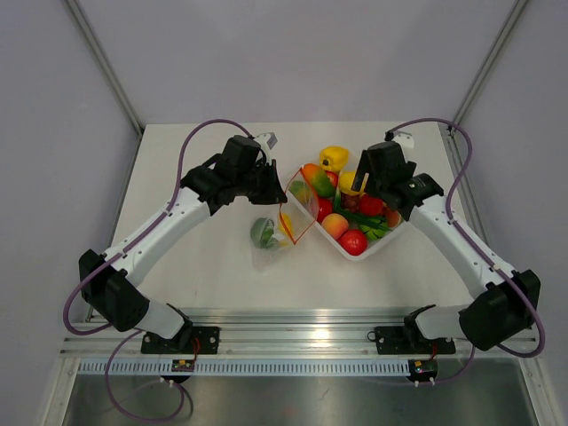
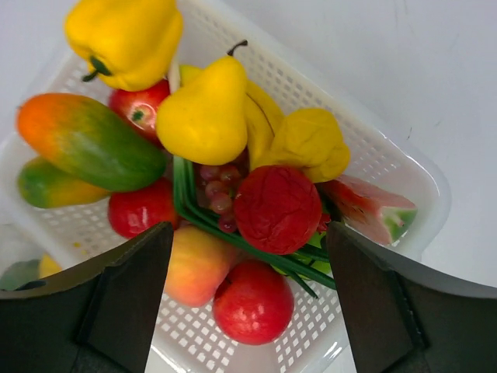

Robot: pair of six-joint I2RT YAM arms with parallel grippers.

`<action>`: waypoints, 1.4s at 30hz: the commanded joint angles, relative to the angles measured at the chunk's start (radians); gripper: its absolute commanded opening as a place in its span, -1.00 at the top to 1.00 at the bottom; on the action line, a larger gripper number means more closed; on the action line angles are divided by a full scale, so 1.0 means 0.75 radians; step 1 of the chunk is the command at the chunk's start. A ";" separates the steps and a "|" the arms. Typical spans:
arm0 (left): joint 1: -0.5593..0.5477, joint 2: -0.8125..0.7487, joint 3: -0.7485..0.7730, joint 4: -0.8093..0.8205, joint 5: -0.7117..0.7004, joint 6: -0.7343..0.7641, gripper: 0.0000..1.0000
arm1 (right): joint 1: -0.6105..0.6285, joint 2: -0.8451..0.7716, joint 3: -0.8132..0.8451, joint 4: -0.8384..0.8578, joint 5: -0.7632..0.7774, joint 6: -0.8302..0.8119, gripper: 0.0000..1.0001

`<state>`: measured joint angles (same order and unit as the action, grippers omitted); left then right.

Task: Place the food in the zip-top bag and seal the zipper
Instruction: Pick up the fake fruit from the bin, then place the fake fruit in the zipper food storage bag.

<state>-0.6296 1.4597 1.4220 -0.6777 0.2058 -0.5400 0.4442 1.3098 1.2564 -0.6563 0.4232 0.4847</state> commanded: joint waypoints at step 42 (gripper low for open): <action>-0.005 -0.042 -0.043 0.090 0.010 -0.018 1.00 | 0.346 0.000 0.286 -0.005 -0.415 0.004 0.06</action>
<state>-0.6296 1.4597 1.3960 -0.6483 0.2058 -0.5507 0.6502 1.2671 1.4277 -0.6933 0.1715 0.4641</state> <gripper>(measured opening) 0.005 0.634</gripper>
